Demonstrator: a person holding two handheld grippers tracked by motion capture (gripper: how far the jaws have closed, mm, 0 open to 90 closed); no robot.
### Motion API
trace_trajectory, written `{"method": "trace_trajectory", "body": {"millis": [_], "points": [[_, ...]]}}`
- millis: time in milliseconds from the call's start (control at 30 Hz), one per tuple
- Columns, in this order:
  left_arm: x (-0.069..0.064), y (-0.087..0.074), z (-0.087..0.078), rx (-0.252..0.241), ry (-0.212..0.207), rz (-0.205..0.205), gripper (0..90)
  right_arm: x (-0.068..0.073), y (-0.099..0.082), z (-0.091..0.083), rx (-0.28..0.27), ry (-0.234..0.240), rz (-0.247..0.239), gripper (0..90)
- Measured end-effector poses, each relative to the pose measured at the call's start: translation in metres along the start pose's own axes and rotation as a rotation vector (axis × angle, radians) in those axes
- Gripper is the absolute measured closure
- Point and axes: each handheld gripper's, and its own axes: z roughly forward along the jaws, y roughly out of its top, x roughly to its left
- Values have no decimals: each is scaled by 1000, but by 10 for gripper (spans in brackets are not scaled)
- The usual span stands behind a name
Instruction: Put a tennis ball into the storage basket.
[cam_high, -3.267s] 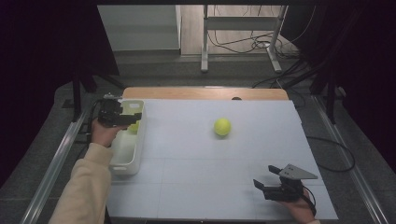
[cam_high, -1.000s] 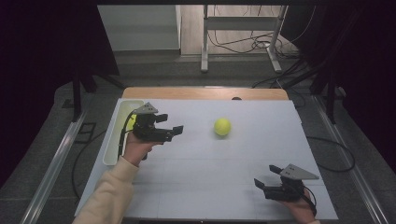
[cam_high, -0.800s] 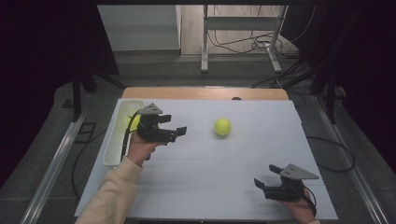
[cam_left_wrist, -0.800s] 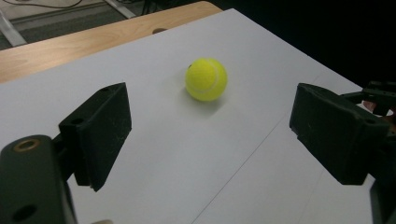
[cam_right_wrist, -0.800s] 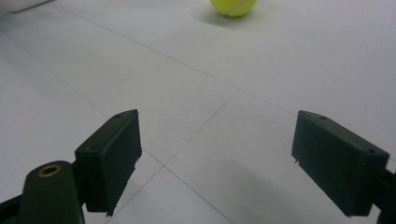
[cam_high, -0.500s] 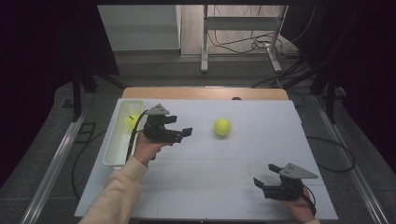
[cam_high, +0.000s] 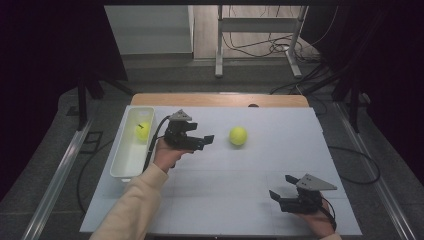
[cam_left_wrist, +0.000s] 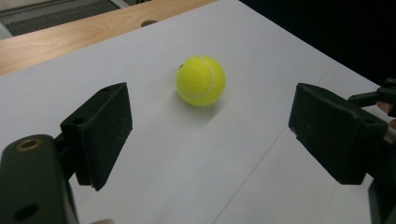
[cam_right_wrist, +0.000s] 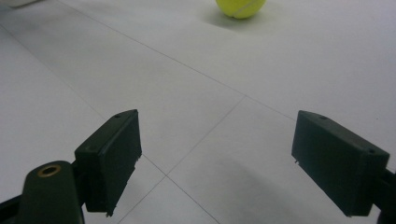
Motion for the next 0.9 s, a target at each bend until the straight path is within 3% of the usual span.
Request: {"method": "trace_trajectory", "body": {"millis": [500,900], "points": [[-6,9,35,68,1,12,133,0,1,-2,-15,-3,1,162],[-9,11,53,89,0,25,116,2,1,-2,-14,-2,0,164]]}}
